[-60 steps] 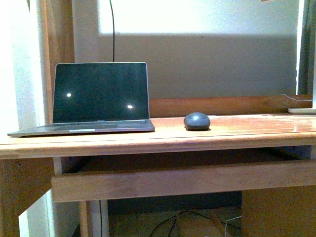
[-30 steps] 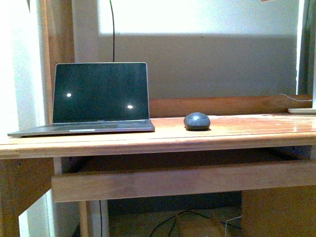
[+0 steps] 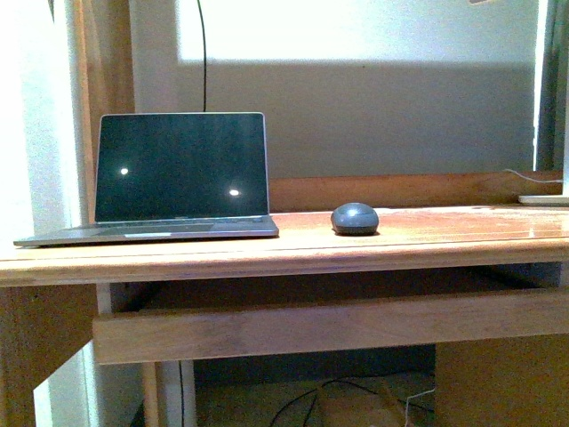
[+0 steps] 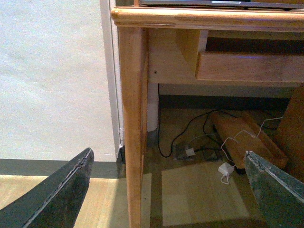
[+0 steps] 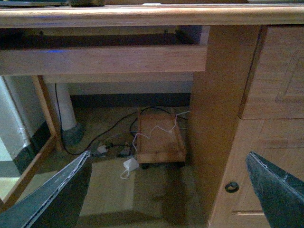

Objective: Place mouse

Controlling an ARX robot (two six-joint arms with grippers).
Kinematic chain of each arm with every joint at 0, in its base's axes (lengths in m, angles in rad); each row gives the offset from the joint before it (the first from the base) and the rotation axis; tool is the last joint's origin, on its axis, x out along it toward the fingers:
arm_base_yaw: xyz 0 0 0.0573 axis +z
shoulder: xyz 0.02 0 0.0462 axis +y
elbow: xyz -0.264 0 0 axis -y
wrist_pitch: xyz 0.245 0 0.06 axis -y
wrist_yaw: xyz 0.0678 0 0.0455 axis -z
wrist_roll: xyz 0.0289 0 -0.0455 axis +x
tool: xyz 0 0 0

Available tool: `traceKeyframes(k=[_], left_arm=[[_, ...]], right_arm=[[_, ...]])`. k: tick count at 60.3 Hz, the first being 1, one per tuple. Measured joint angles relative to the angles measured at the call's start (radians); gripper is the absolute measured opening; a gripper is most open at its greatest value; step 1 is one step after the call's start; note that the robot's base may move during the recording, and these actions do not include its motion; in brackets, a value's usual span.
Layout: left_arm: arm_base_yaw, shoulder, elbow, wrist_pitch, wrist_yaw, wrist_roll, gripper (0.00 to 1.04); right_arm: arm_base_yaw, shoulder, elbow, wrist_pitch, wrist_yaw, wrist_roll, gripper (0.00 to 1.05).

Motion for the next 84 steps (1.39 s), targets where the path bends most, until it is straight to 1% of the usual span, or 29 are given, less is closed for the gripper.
traceKeyframes(k=[84], left_arm=[[0.000, 0.000, 0.000, 0.000, 0.000, 0.000, 0.97]], right_arm=[[0.000, 0.000, 0.000, 0.000, 0.000, 0.000, 0.97]])
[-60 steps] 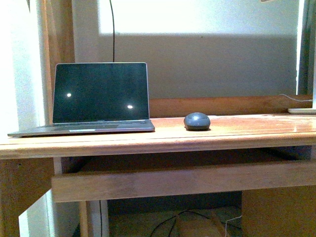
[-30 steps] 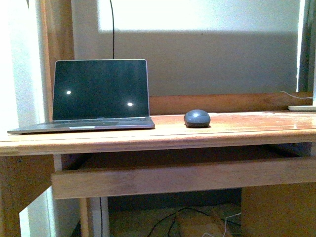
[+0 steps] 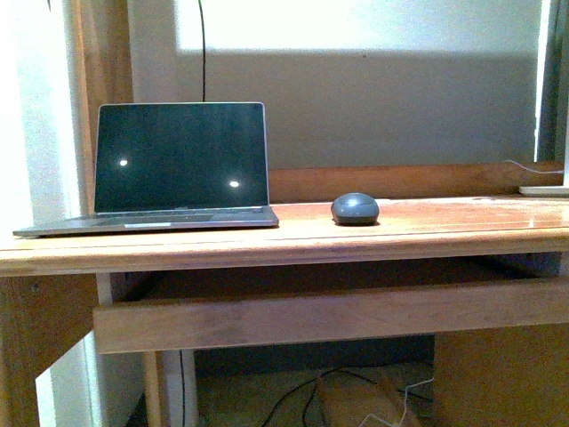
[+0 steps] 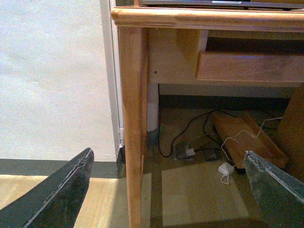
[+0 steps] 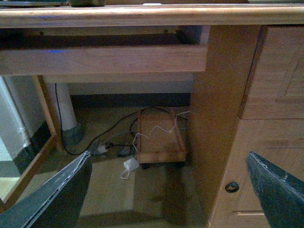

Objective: Place mouse

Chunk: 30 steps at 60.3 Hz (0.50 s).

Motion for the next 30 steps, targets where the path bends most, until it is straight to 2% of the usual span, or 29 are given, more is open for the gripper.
traceKeyframes(k=[30], left_arm=[[0.000, 0.000, 0.000, 0.000, 0.000, 0.000, 0.97]], right_arm=[[0.000, 0.000, 0.000, 0.000, 0.000, 0.000, 0.97]])
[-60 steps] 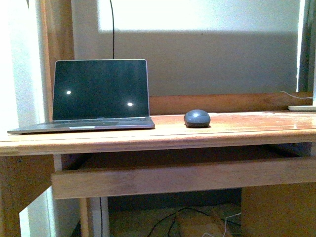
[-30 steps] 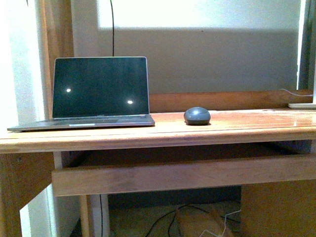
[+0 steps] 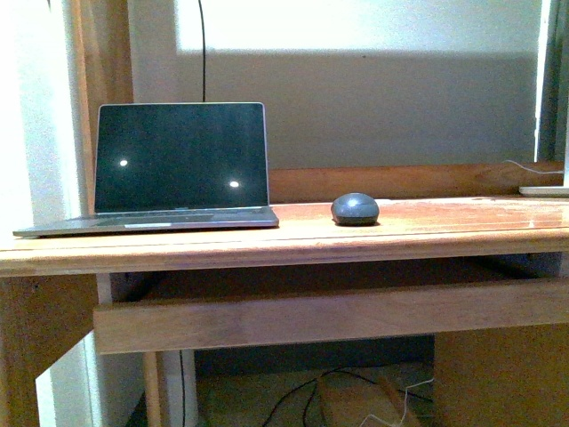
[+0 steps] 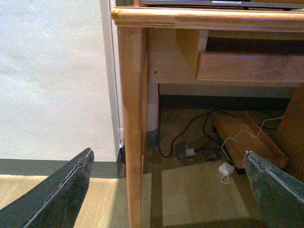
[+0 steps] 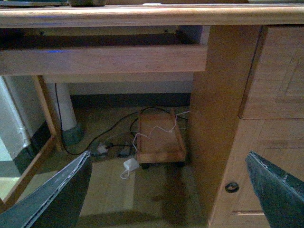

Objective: Place mouse

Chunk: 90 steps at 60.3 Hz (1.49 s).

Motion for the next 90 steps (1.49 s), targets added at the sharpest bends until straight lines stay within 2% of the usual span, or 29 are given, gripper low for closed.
traceKeyframes(k=[90], left_arm=[[0.002, 0.000, 0.000, 0.000, -0.004, 0.000, 0.97]], right_arm=[[0.000, 0.000, 0.000, 0.000, -0.004, 0.000, 0.97]])
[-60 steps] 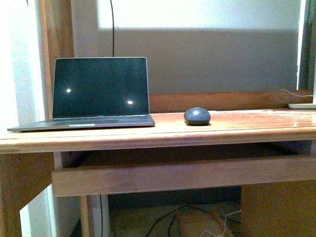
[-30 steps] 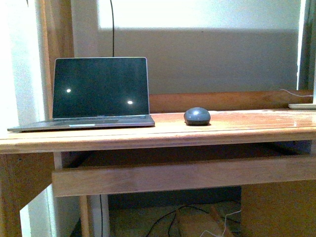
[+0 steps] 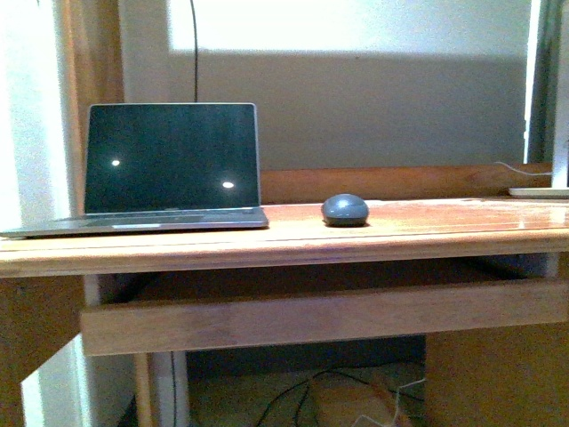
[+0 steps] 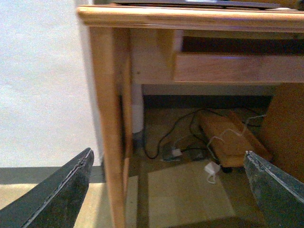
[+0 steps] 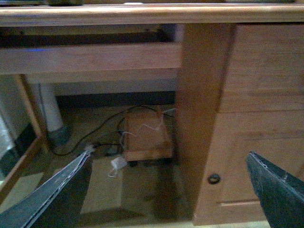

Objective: Place mouse

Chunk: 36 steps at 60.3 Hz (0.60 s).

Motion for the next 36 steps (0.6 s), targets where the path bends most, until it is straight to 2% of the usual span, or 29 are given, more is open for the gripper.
traceKeyframes(k=[36], left_arm=[[0.000, -0.003, 0.000, -0.003, 0.004, 0.001, 0.97]], right_arm=[[-0.002, -0.001, 0.000, 0.002, 0.001, 0.000, 0.97]])
